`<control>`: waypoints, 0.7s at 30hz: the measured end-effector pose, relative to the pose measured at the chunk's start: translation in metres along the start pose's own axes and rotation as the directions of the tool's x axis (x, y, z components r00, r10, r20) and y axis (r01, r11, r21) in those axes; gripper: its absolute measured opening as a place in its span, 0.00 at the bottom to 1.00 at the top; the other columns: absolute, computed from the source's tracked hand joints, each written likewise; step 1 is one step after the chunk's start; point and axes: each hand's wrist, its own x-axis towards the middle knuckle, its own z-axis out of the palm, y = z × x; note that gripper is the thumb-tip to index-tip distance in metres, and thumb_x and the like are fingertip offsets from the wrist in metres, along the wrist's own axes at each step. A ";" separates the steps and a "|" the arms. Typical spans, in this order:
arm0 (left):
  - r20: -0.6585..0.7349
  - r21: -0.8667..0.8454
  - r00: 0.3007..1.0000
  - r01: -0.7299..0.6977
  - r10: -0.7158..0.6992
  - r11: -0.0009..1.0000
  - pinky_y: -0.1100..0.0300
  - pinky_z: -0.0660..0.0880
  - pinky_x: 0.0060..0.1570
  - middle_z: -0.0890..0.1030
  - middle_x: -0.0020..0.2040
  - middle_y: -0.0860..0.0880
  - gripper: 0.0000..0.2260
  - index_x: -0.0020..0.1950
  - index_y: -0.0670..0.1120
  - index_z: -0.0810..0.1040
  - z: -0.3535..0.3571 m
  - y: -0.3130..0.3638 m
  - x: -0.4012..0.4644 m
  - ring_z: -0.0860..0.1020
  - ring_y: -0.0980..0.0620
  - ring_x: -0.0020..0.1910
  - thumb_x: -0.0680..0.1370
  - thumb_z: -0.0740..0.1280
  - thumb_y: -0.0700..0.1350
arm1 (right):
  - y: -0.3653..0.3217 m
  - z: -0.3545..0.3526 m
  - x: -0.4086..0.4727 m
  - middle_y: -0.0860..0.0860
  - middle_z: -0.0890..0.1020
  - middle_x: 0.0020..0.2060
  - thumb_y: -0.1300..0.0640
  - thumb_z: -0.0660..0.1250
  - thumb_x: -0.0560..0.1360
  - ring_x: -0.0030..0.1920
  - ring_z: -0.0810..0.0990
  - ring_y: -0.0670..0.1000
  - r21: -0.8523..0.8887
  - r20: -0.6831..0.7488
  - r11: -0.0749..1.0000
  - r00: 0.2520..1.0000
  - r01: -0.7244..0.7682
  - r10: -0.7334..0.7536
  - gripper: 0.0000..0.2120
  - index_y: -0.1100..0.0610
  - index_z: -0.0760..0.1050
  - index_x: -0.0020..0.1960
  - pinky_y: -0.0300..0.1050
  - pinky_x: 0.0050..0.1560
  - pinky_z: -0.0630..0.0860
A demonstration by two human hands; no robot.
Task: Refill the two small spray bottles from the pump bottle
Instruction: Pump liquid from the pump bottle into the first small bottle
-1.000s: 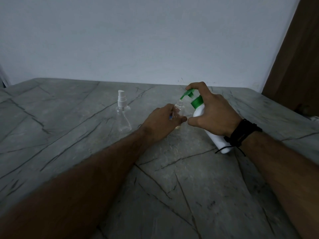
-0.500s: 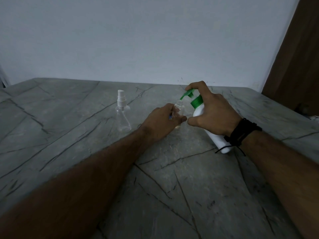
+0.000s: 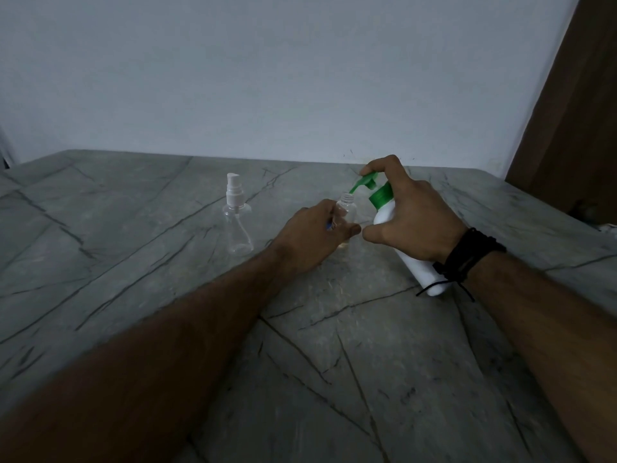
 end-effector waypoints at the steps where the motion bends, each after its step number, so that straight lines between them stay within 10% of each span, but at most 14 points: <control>1: 0.002 0.005 1.000 -0.001 0.001 1.000 0.62 0.71 0.50 0.79 0.61 0.50 0.22 0.66 0.48 0.72 0.000 0.000 0.000 0.76 0.55 0.54 0.77 0.66 0.57 | 0.000 0.000 0.000 0.40 0.75 0.35 0.56 0.77 0.63 0.33 0.76 0.40 -0.004 0.000 1.000 1.000 -0.002 0.002 0.34 0.47 0.66 0.65 0.31 0.33 0.67; 21: 0.001 -0.009 1.000 -0.007 0.007 1.000 0.62 0.72 0.50 0.79 0.61 0.50 0.21 0.65 0.48 0.72 0.000 0.000 0.000 0.76 0.55 0.55 0.77 0.66 0.57 | 0.000 0.001 0.000 0.40 0.74 0.32 0.56 0.77 0.63 0.32 0.75 0.35 -0.009 -0.003 1.000 1.000 0.015 -0.015 0.34 0.48 0.66 0.64 0.27 0.31 0.66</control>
